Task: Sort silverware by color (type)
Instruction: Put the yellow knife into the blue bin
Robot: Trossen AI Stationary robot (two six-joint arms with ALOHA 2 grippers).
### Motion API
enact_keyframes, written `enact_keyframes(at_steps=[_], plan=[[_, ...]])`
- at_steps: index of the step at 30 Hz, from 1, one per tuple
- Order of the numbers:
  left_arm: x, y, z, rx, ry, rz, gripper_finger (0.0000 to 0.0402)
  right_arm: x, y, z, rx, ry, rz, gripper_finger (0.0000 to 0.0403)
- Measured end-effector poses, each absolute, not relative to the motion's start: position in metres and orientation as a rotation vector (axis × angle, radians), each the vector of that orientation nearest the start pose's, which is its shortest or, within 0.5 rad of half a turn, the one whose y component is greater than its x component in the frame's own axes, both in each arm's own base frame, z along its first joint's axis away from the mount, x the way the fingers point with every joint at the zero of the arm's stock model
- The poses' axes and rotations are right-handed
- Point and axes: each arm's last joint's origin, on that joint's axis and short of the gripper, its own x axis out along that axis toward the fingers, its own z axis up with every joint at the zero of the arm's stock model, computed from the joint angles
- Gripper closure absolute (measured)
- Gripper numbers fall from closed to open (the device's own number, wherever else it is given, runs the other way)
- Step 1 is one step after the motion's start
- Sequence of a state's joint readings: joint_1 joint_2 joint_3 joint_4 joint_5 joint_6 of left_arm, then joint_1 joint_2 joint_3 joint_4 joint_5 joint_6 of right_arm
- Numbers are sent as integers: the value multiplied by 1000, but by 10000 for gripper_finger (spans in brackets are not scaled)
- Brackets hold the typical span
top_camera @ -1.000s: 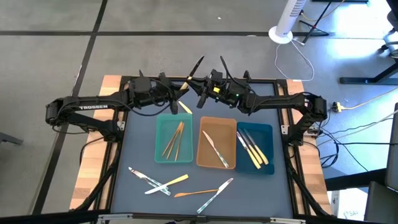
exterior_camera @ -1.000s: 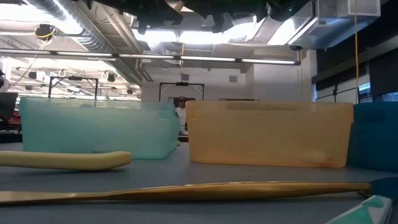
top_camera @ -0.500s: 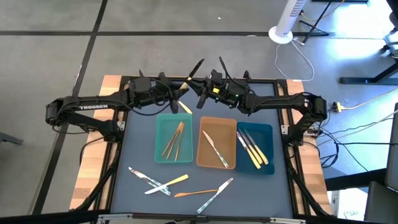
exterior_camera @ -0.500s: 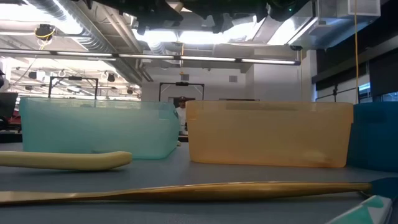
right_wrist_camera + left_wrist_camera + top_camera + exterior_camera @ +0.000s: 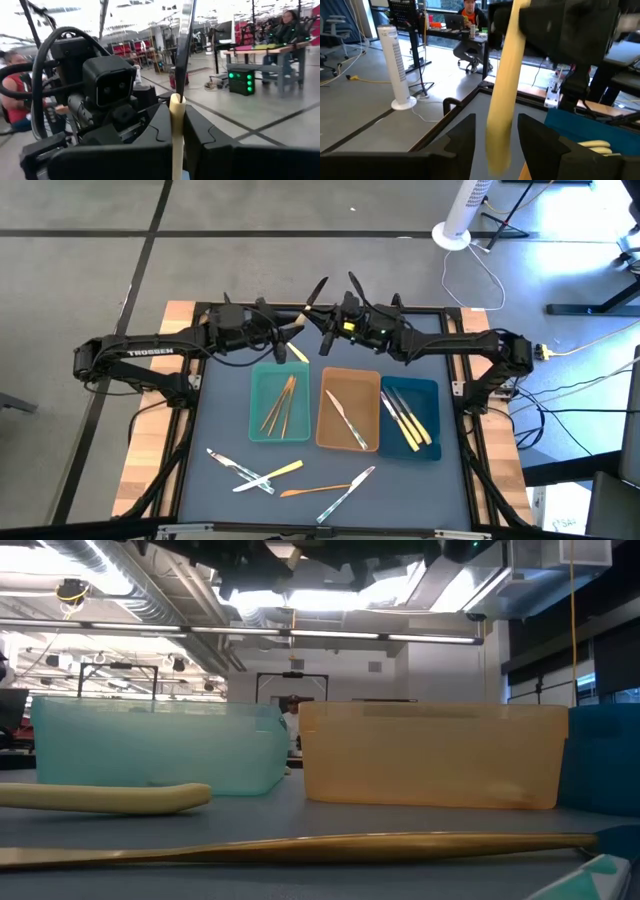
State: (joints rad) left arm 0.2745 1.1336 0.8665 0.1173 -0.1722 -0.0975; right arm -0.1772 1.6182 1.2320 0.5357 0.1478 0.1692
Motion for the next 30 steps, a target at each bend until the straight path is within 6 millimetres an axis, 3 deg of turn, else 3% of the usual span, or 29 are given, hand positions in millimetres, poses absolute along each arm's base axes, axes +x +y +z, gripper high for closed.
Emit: enact_keyframes(at_steps=[9, 17, 23, 30], plan=[[244, 74, 318, -105, 163, 452, 260, 341, -66, 369, 142, -103, -320, 400], [244, 74, 315, -107, 194, 453, 260, 292, -57, 383, 246, 126, -343, 399], [243, 74, 314, -107, 212, 454, 260, 256, -50, 380, 422, 305, -394, 400], [243, 74, 314, -106, 212, 454, 260, 243, -32, 363, 551, 516, -438, 400]])
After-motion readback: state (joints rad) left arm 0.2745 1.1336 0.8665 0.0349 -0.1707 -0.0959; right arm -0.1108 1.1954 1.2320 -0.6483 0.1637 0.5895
